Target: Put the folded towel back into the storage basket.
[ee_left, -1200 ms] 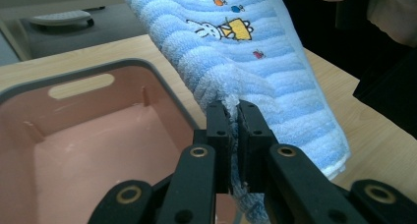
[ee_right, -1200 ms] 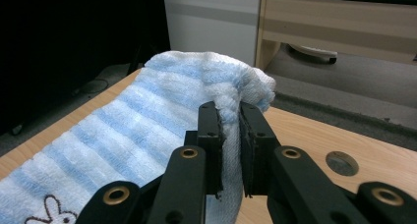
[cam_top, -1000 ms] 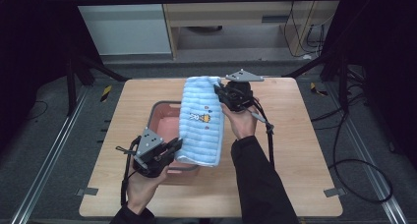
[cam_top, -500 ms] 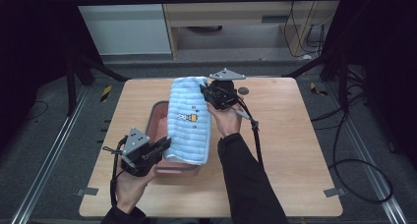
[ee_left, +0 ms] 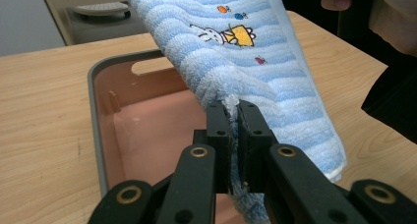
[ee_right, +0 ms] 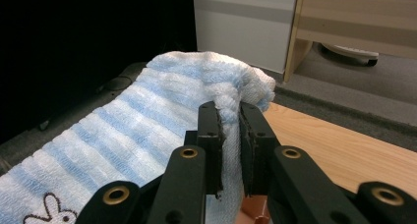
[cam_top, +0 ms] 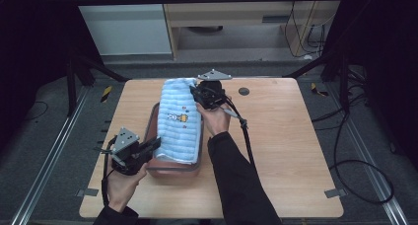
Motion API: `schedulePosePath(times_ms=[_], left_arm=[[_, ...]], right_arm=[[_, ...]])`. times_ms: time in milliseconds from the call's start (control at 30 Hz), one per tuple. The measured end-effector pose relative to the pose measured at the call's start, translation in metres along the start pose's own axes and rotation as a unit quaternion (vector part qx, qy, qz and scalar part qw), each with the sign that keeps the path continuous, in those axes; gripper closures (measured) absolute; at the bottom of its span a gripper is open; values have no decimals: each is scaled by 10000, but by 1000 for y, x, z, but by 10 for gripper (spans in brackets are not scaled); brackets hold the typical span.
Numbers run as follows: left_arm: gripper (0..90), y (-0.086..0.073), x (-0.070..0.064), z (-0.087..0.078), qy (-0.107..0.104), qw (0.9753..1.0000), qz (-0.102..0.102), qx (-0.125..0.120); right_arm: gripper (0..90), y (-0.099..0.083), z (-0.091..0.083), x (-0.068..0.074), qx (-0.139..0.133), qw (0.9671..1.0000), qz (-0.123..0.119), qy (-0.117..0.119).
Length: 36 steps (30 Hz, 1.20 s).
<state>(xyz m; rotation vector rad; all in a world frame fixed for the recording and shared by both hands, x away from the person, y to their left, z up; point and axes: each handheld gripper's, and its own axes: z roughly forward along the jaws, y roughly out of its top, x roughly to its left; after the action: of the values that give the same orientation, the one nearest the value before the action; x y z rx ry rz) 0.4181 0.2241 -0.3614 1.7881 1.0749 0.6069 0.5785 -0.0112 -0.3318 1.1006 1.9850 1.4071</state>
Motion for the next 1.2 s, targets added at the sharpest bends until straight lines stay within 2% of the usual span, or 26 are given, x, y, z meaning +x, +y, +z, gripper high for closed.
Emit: schedulePosePath(times_ms=[33,67,100,167,467,700,1000,1200], left_arm=[[854,-1,1,0,-44,9999,-109,54],[853,-2,4,2,21,10000,-43,22],[854,-3,5,2,-22,9999,-141,77],[854,-4,8,4,57,9999,-87,64],[853,-12,13,15,65,9995,-186,261],[853,-20,15,21,85,9989,-208,421],[853,-28,17,29,108,9979,-187,606],[853,-36,9,38,87,9969,-77,783]], right_arm=[[812,0,3,1,3,10000,-10,0],[812,-1,5,2,16,10000,-2,0],[812,-1,7,2,29,10000,-6,10],[812,-2,11,2,50,10000,0,18],[812,-10,26,0,196,9998,-4,22],[812,-23,37,1,309,9995,-47,32],[811,-37,45,-2,449,9990,-43,29],[811,-47,48,-5,525,9986,-85,72]])
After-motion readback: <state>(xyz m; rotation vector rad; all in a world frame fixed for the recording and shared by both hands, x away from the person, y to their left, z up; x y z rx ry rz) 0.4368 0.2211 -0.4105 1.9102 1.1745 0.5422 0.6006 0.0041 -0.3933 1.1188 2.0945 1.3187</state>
